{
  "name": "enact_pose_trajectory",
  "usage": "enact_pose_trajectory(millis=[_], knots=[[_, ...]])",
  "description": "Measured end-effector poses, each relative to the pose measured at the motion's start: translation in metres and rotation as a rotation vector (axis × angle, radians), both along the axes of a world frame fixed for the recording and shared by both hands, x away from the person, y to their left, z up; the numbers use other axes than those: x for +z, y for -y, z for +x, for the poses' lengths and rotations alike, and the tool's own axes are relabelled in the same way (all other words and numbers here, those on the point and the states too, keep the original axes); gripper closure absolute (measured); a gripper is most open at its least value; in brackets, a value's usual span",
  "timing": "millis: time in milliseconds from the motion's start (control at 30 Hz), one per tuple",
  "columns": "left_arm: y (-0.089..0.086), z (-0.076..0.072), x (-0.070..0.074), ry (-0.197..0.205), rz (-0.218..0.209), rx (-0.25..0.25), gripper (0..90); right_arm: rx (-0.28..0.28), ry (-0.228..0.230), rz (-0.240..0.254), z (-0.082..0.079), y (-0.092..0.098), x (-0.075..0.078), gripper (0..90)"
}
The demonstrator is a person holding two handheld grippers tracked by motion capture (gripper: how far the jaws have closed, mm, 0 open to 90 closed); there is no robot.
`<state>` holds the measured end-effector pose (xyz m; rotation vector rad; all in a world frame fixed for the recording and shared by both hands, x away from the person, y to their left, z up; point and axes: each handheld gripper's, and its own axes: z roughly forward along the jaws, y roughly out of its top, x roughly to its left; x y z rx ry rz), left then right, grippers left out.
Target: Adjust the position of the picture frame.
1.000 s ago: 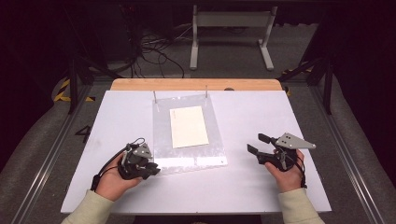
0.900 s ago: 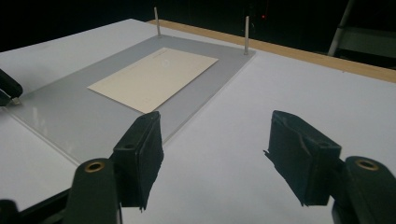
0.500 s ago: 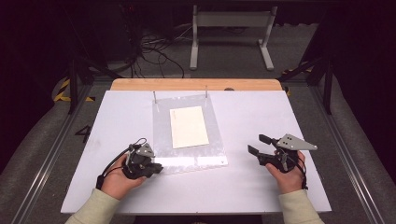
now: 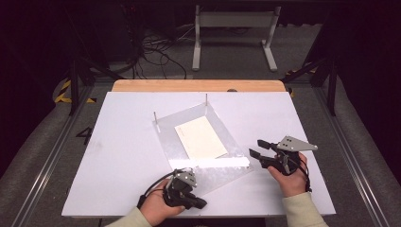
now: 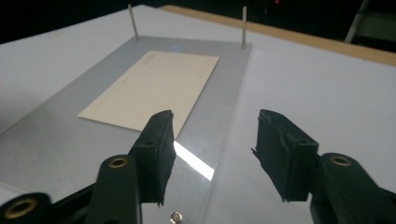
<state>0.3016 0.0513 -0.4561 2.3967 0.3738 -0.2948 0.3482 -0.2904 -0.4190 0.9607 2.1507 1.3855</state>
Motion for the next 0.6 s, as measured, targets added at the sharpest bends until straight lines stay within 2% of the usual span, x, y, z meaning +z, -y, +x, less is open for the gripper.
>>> enact_pose_trajectory(millis=[33,67,100,133,167,200,233,267,300,333,400,467,500,600], knots=[[0.002,-0.005,0.012,0.112,0.019,0.003,90.0,0.019,-0.018,-0.006,0.0,-0.001,-0.001,52.4],[-0.001,-0.005,0.02,0.113,-0.017,0.021,90.0,0.044,-0.039,-0.02,-0.001,-0.002,-0.002,58.7],[-0.001,-0.005,0.02,0.113,-0.017,0.021,90.0,0.044,-0.039,-0.02,-0.001,-0.002,-0.002,58.7],[-0.005,-0.003,0.027,0.11,-0.042,0.036,90.0,0.069,-0.061,-0.041,-0.002,-0.004,-0.003,63.8],[-0.01,-0.001,0.031,0.125,-0.054,0.052,90.0,0.086,-0.08,-0.071,-0.003,-0.005,-0.005,69.9],[-0.019,0.004,0.035,0.145,-0.067,0.09,89.9,0.112,-0.096,-0.098,-0.005,-0.007,-0.007,75.9],[-0.025,0.008,0.036,0.148,-0.077,0.116,89.9,0.153,-0.124,-0.123,-0.008,-0.01,-0.009,80.1],[-0.036,0.016,0.037,0.149,-0.09,0.163,89.1,0.17,-0.141,-0.146,-0.009,-0.012,-0.01,82.3],[-0.045,0.022,0.039,0.159,-0.095,0.212,86.3,0.187,-0.17,-0.191,-0.012,-0.016,-0.012,85.4],[-0.058,0.031,0.041,0.174,-0.107,0.279,80.9,0.204,-0.192,-0.227,-0.014,-0.019,-0.014,89.0],[-0.079,0.043,0.045,0.187,-0.131,0.368,76.0,0.241,-0.257,-0.287,-0.016,-0.027,-0.021,89.8],[-0.1,0.053,0.047,0.185,-0.154,0.466,71.0,0.241,-0.287,-0.342,-0.014,-0.032,-0.027,89.9],[-0.109,0.057,0.048,0.187,-0.16,0.506,68.7,0.225,-0.287,-0.333,-0.013,-0.031,-0.027,90.0],[-0.134,0.067,0.047,0.223,-0.161,0.609,61.0,0.165,-0.272,-0.359,-0.01,-0.027,-0.026,90.0]])
